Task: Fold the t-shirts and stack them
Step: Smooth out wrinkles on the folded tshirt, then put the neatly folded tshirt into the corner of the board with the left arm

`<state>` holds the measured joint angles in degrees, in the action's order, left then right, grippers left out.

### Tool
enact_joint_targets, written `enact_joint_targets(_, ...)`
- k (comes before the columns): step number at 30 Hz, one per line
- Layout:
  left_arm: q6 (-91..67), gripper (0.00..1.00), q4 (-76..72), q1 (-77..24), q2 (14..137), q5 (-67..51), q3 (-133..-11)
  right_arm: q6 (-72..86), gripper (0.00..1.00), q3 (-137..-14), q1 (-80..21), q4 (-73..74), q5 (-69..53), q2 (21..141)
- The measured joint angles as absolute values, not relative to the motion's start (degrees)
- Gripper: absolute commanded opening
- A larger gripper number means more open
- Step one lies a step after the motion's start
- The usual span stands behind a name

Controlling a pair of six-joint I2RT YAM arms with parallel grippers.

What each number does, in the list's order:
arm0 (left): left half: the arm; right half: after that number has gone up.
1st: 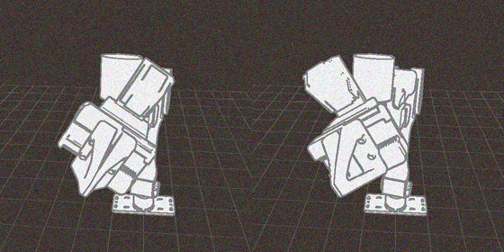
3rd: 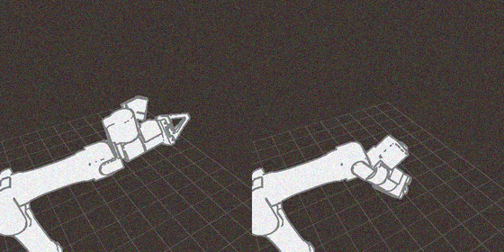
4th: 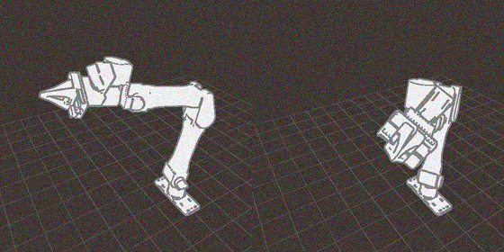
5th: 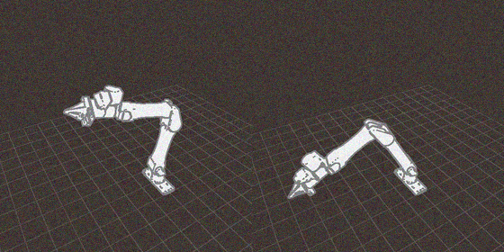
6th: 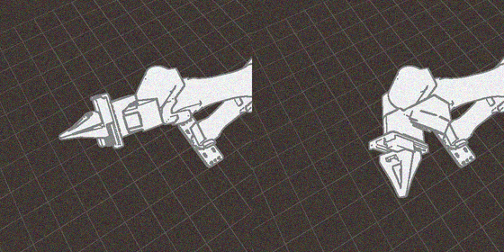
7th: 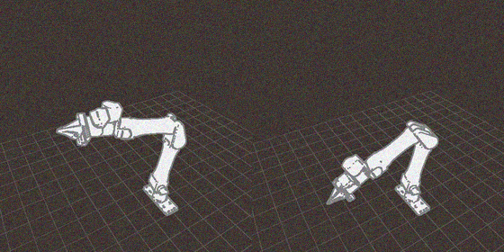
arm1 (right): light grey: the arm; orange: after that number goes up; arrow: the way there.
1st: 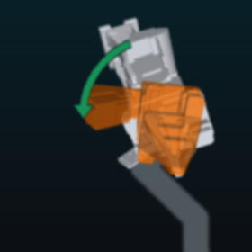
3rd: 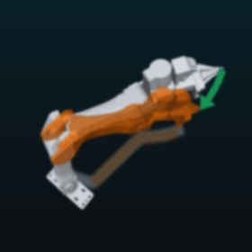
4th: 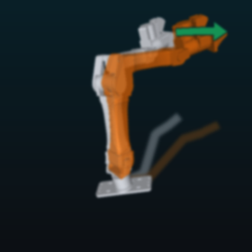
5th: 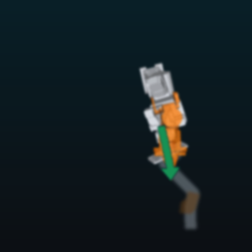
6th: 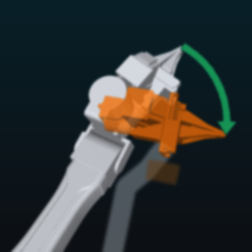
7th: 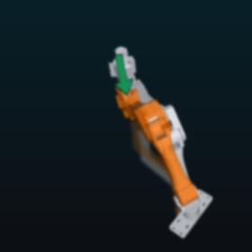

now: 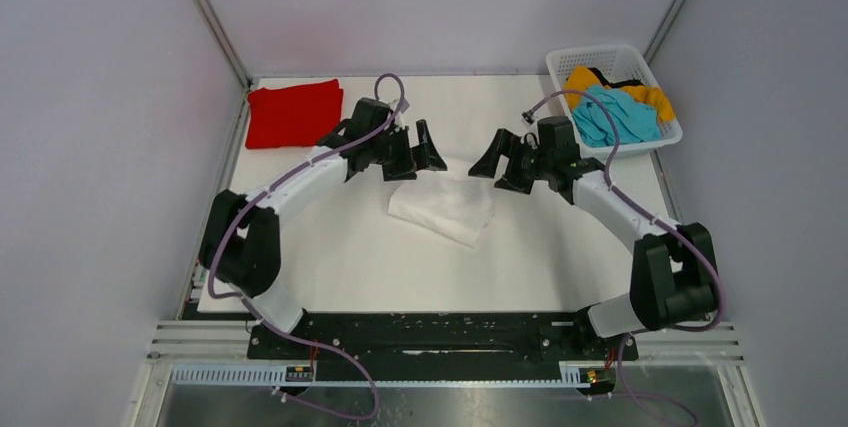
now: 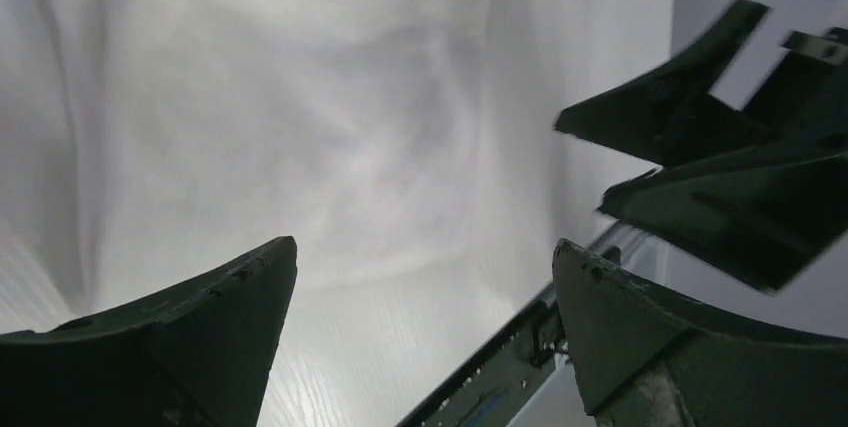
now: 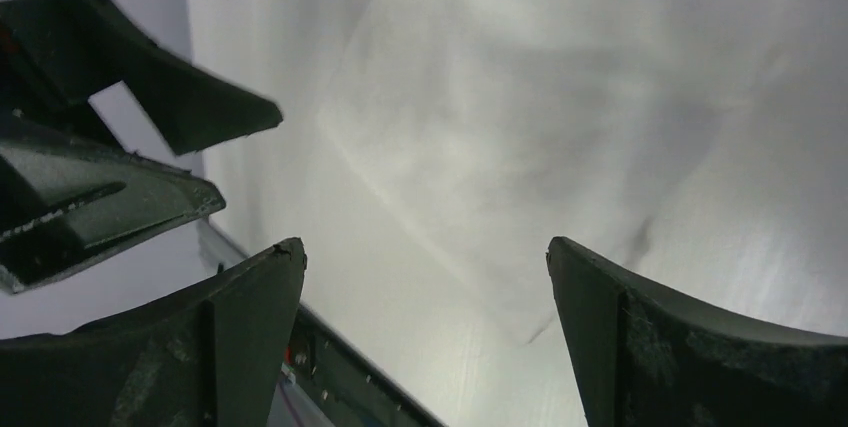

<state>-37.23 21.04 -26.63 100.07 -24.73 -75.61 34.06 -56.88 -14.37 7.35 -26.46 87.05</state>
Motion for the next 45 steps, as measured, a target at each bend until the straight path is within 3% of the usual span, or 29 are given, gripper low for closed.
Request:
enact_joint_targets(4,-37.5,0.99,15.7,-27.6,91.9,-27.0,-65.9,36.6,0.99,-48.8,-20.6,1.4,-31.0,81.6)
enact_joint_targets(9,-38.8,0.99,11.8,-27.6,98.4,-27.4,-60.8,42.6,0.99,-40.6,-26.3,-7.2,-35.5,86.0)
enact_joint_targets(15,-40.5,0.99,9.6,-27.3,103.1,-27.2,-59.0,44.9,0.99,-37.0,-26.5,-12.3,-35.0,92.2)
enact_joint_targets(23,-42.6,0.99,3.2,-27.6,92.6,-26.4,-45.2,43.8,0.99,-31.4,-26.5,-16.3,-33.8,87.8)
enact_joint_targets(28,-43.0,0.99,9.9,-31.4,79.7,-22.9,-37.7,39.7,1.00,-27.9,-26.5,-9.2,-31.7,79.0)
enact_joint_targets(34,-42.9,0.99,18.8,-32.7,64.2,-13.1,-37.6,36.6,1.00,-26.6,-26.5,-2.1,-28.6,62.8)
enact_joint_targets(39,-42.4,0.99,22.4,-27.8,64.9,-6.2,-38.7,34.5,1.00,-26.3,-26.5,2.0,-20.3,48.4)
enact_joint_targets(45,-41.4,0.75,22.4,-24.6,77.0,-3.2,-40.3,32.8,1.00,-23.9,-26.3,7.6,-12.1,39.1)
